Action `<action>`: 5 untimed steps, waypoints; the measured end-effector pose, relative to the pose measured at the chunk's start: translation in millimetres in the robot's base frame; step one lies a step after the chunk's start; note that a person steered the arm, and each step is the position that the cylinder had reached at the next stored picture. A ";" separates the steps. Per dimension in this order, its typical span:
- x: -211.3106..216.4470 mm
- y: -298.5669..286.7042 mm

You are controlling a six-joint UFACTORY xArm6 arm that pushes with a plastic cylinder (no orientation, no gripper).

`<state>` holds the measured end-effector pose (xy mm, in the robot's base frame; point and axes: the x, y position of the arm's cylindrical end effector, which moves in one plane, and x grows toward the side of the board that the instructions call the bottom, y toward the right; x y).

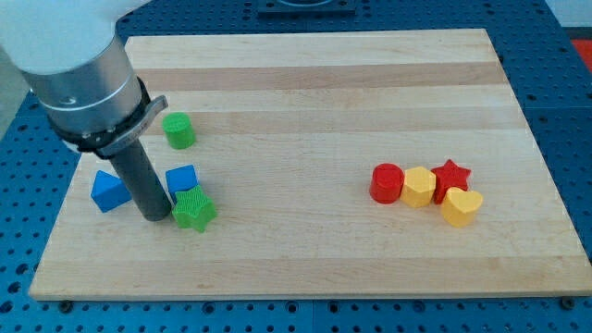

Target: Move your arm towards the blue cube

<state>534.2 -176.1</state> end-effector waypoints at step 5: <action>2.4 92.2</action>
<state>536.6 -83.9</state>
